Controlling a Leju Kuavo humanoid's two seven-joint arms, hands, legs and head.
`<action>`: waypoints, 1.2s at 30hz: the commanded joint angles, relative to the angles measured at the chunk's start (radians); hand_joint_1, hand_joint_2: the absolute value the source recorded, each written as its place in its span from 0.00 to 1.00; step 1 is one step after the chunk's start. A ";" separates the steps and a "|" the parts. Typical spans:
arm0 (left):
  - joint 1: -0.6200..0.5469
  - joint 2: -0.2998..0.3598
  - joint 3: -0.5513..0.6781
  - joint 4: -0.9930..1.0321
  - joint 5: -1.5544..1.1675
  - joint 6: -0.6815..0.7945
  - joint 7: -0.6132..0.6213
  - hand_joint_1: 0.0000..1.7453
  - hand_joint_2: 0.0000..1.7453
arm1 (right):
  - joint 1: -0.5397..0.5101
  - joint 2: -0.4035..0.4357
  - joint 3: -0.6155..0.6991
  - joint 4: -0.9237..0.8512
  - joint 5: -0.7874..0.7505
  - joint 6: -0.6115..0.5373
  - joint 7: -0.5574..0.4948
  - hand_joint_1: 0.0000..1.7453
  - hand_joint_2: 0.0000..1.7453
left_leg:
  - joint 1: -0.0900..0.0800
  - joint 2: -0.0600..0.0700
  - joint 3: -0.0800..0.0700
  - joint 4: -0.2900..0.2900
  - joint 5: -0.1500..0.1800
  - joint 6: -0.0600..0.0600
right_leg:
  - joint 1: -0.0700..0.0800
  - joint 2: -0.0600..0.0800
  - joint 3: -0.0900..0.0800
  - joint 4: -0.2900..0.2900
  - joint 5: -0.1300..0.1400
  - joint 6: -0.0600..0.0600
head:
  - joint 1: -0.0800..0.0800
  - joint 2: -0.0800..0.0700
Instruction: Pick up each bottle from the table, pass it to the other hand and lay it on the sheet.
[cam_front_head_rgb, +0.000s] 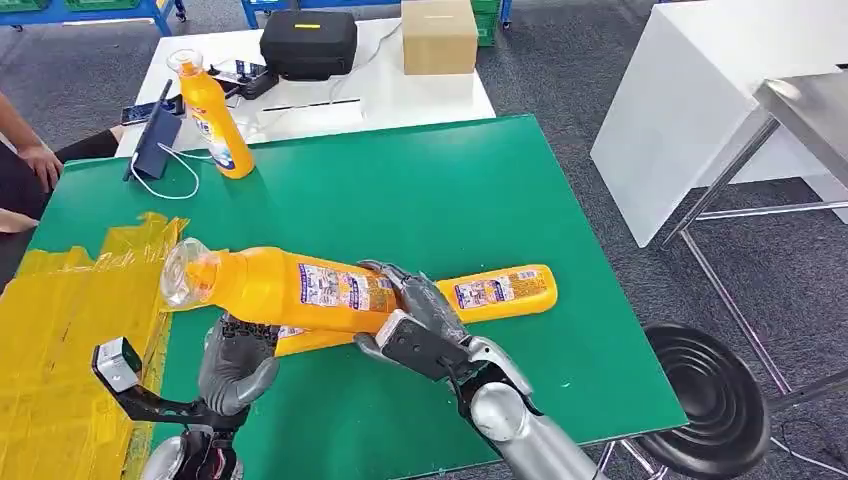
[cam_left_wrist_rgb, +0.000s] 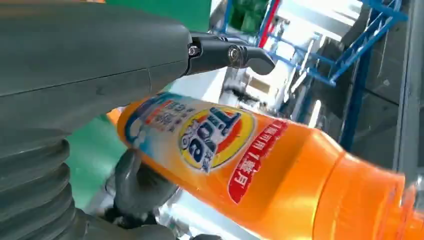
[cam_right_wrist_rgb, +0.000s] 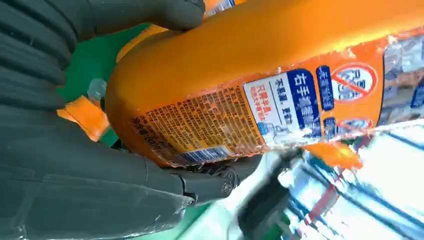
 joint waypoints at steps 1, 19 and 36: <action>-0.076 -0.037 -0.005 0.018 -0.098 0.077 -0.003 0.00 1.00 | -0.019 0.090 0.163 0.315 0.052 -0.015 -0.035 1.00 1.00 | 0.002 -0.002 0.003 -0.002 0.000 -0.001 | 0.001 0.001 0.003 -0.002 0.000 0.000 | 0.000 0.000; -0.098 -0.037 -0.006 0.052 -0.114 0.072 -0.006 1.00 1.00 | -0.076 0.090 0.253 0.355 0.033 0.023 -0.011 1.00 1.00 | 0.001 -0.005 0.001 -0.001 0.000 0.000 | 0.001 -0.001 0.002 -0.001 0.000 0.000 | 0.000 0.000; -0.093 -0.036 -0.005 0.046 -0.123 0.064 -0.020 1.00 1.00 | -0.072 0.084 0.247 0.343 0.034 0.020 -0.011 1.00 1.00 | 0.001 -0.005 0.001 0.000 0.000 0.000 | 0.001 -0.001 0.002 -0.001 0.000 0.000 | 0.000 0.000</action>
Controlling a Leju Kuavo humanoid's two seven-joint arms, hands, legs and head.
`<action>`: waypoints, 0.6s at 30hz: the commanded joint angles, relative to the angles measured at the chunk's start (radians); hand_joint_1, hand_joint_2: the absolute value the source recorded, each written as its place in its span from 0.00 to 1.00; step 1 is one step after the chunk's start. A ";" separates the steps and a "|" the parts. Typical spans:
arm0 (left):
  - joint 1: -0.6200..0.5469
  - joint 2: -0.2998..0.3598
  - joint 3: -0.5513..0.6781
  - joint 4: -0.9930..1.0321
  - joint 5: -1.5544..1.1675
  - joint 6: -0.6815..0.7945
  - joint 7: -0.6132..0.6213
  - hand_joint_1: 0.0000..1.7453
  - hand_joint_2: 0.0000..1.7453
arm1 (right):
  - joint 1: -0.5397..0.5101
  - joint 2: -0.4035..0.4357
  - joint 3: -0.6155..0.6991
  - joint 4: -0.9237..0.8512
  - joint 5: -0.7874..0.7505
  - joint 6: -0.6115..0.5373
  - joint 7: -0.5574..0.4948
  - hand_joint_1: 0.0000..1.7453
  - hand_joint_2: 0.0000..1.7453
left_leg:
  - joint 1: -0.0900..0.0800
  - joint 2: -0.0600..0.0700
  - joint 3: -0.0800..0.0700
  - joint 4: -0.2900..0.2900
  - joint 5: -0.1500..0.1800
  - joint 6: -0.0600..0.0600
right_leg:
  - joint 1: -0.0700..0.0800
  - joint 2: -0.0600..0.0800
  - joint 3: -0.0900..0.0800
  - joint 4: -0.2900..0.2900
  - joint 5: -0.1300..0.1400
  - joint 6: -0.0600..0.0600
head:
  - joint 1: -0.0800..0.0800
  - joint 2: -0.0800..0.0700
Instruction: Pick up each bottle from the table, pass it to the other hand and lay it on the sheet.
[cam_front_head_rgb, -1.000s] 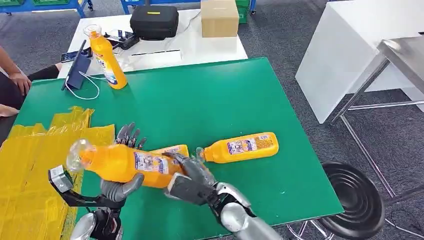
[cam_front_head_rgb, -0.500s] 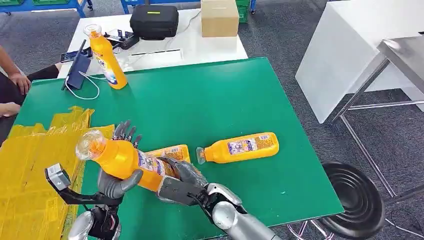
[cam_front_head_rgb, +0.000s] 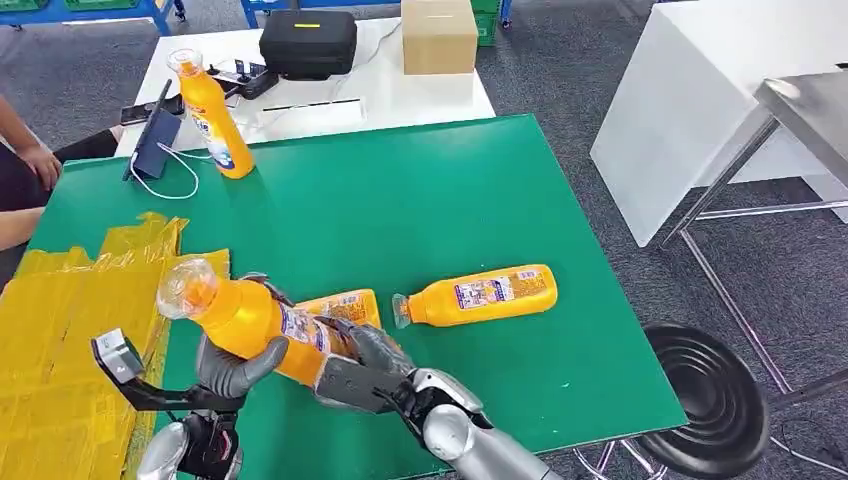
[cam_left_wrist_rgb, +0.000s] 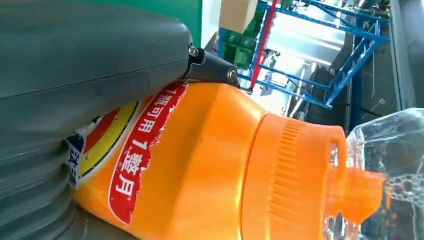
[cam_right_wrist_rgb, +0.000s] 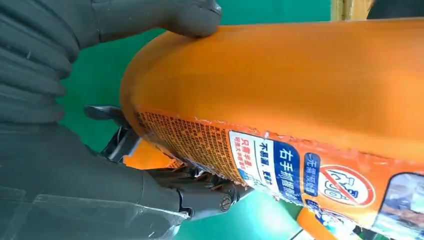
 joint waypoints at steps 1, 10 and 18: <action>-0.053 -0.009 -0.024 0.049 -0.001 -0.009 0.005 1.00 1.00 | -0.023 -0.011 0.077 0.056 0.010 0.005 0.003 1.00 1.00 | 0.000 -0.004 0.001 -0.001 0.000 0.000 | 0.000 -0.001 0.002 -0.001 0.000 0.000 | 0.000 0.000; -0.047 -0.009 -0.007 0.044 -0.014 -0.029 -0.014 1.00 1.00 | -0.007 -0.030 0.029 -0.003 0.018 -0.011 0.004 1.00 1.00 | 0.001 -0.004 0.001 0.000 0.000 0.000 | 0.000 -0.001 0.002 -0.001 0.000 0.000 | 0.000 0.000; -0.101 -0.010 0.180 -0.090 -0.378 0.377 -0.195 1.00 1.00 | -0.017 -0.063 -0.101 -0.179 0.076 -0.139 0.026 0.00 1.00 | 0.001 -0.006 -0.002 0.003 -0.001 0.000 | 0.001 -0.001 0.000 0.001 -0.001 0.000 | 0.000 0.000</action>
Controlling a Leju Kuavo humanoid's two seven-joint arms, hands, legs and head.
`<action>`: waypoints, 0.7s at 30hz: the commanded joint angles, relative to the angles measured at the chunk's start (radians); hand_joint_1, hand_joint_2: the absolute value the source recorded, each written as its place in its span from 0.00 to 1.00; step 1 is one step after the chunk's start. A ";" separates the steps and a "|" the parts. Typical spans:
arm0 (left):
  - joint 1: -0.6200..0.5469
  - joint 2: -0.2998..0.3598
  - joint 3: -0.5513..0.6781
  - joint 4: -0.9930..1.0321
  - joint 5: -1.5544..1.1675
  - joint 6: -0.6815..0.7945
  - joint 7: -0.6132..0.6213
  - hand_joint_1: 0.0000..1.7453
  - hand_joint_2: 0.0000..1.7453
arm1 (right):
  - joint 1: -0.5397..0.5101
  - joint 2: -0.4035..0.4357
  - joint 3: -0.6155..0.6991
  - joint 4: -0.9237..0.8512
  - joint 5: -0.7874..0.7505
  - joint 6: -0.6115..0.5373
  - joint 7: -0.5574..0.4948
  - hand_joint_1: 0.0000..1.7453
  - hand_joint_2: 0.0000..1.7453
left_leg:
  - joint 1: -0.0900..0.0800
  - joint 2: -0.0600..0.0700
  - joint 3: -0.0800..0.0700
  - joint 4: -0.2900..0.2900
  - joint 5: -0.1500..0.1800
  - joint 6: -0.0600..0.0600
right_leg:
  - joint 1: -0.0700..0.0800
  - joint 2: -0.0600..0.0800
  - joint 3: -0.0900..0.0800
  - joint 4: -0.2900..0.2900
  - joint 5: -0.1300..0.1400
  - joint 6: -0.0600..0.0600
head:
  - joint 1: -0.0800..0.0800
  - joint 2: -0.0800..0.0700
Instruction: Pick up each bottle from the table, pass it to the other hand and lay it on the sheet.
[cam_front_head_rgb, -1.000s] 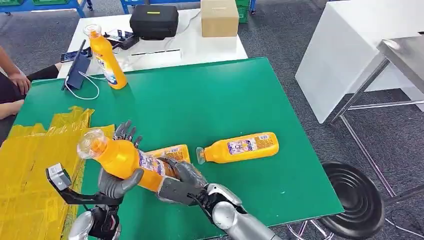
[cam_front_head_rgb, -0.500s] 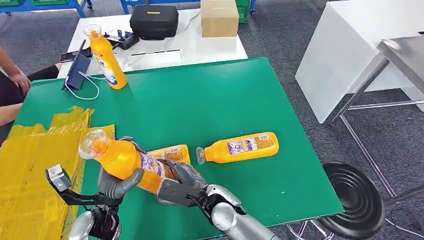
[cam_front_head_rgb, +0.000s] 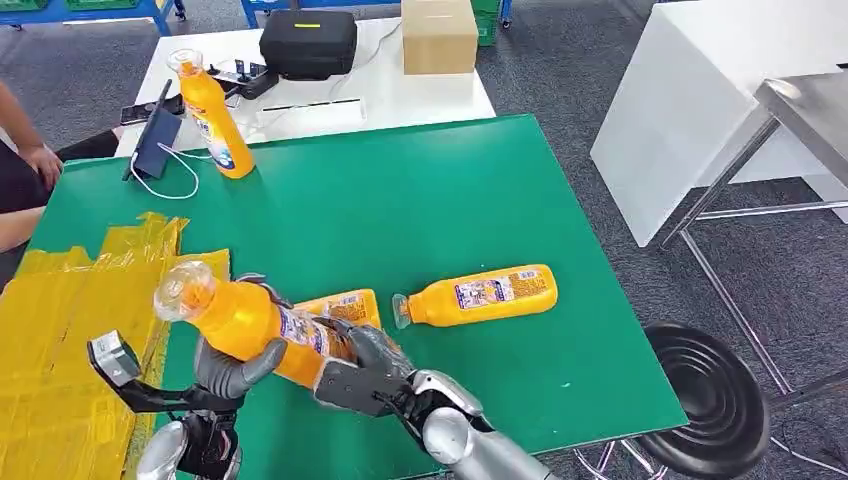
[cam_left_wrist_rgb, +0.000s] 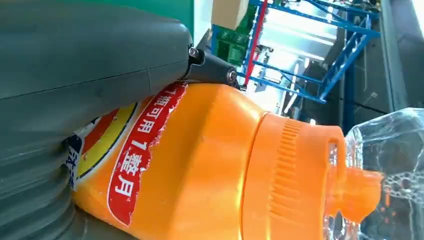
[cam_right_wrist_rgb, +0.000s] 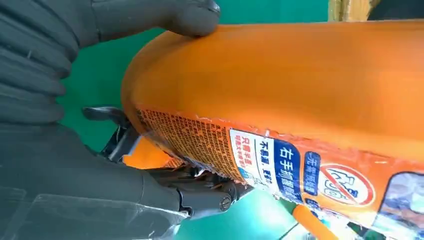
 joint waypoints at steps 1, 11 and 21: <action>-0.114 -0.008 0.217 -0.101 -0.393 0.444 -0.176 1.00 1.00 | -0.042 -0.049 -0.112 -0.151 0.053 -0.098 0.033 0.00 1.00 | 0.002 -0.005 -0.004 0.004 -0.001 0.000 | 0.001 -0.001 -0.002 0.002 0.000 0.000 | 0.000 0.000; -0.131 -0.039 0.322 -0.163 -0.658 0.665 -0.227 1.00 1.00 | 0.008 -0.118 -0.118 -0.192 0.073 -0.076 0.048 0.00 1.00 | 0.002 -0.006 0.000 0.001 0.000 0.000 | 0.002 -0.002 0.002 0.000 -0.001 0.001 | 0.000 0.000; -0.113 -0.020 0.262 -0.093 -0.992 0.889 -0.198 1.00 1.00 | -0.049 -0.089 -0.104 -0.100 0.076 -0.050 0.063 0.00 1.00 | 0.000 -0.004 0.000 0.000 0.000 0.000 | 0.000 -0.001 0.001 -0.001 0.000 0.000 | 0.001 0.000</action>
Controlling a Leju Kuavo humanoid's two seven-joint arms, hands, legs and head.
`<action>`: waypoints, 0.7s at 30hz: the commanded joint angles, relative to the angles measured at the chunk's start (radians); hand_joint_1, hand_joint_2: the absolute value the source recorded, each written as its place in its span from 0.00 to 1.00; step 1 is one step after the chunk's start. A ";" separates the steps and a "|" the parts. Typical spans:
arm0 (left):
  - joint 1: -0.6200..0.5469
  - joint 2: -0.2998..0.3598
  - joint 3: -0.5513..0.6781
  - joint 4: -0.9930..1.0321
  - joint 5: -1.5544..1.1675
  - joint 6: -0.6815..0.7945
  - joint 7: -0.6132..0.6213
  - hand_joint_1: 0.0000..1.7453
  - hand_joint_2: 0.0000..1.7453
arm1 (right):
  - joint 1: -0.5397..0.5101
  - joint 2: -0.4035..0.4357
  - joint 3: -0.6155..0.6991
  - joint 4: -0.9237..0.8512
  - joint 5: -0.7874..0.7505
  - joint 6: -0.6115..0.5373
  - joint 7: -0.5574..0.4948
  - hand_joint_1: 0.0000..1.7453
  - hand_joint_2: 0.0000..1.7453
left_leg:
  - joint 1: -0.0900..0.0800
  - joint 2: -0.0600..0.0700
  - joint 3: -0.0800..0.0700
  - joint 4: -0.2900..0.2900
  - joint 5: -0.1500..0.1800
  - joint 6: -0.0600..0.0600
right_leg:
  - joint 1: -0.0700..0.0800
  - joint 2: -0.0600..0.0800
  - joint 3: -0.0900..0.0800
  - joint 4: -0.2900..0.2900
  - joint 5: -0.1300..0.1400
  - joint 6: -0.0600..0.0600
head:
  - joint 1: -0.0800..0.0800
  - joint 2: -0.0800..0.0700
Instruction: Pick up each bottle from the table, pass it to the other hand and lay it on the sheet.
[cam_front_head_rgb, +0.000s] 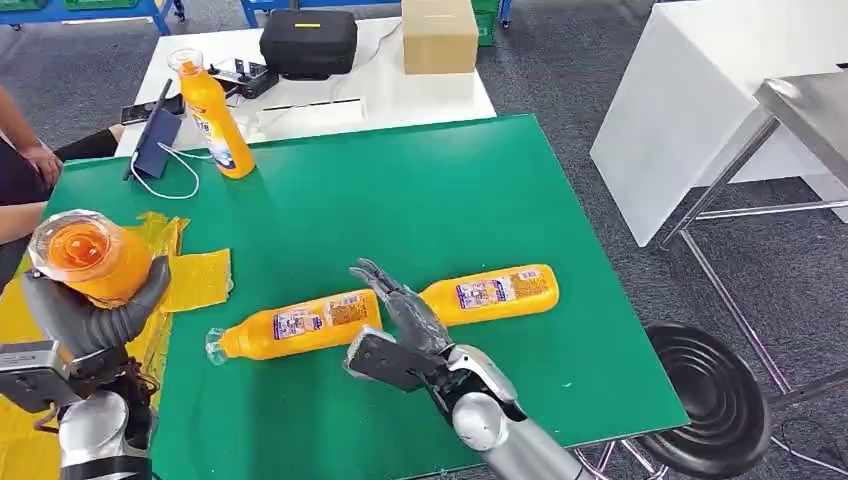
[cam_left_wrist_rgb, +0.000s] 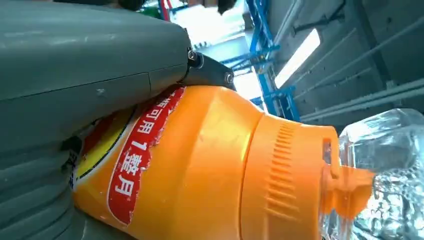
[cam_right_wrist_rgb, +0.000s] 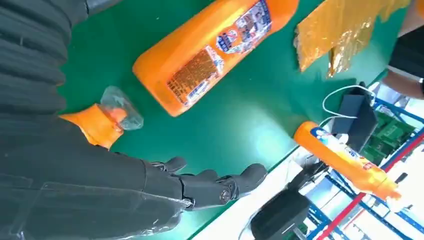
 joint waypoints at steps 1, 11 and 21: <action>-0.009 0.011 -0.063 0.097 -0.384 0.229 0.062 1.00 1.00 | -0.079 -0.012 0.010 0.096 0.006 0.037 0.022 0.00 1.00 | 0.001 -0.003 0.001 -0.001 0.000 0.000 | 0.000 0.000 0.002 -0.001 0.000 0.000 | 0.000 0.000; -0.228 0.137 -0.259 0.673 -0.974 0.235 0.463 1.00 1.00 | -0.189 0.045 0.068 0.302 0.010 0.094 0.059 0.00 1.00 | 0.000 -0.005 0.003 -0.002 0.002 -0.001 | 0.000 -0.002 0.003 -0.001 0.001 0.000 | 0.000 0.000; -0.326 0.159 -0.302 0.854 -1.064 0.201 0.536 1.00 1.00 | -0.228 0.056 0.123 0.356 0.030 0.107 0.081 0.00 1.00 | 0.001 -0.003 0.001 0.000 0.001 0.000 | 0.000 0.000 0.001 0.001 0.000 0.000 | 0.000 0.000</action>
